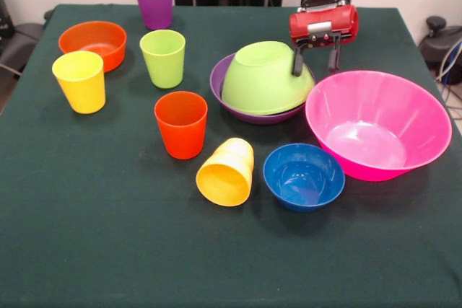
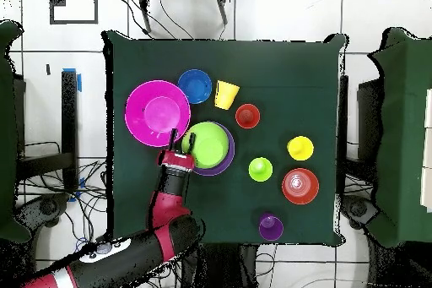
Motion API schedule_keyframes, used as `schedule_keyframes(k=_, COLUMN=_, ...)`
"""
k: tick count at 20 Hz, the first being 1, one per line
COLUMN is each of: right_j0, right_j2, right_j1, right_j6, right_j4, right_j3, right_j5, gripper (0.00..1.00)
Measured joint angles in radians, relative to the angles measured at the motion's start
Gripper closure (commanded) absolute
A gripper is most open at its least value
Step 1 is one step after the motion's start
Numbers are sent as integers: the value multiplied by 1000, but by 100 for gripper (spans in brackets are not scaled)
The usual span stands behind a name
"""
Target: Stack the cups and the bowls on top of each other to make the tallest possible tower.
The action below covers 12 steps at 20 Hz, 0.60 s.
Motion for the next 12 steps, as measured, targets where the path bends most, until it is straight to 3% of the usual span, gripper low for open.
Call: schedule_keyframes(k=12, right_j0=-20, right_j2=0, right_j1=0, right_j6=0, right_j4=-24, right_j3=3, right_j5=-25, gripper=0)
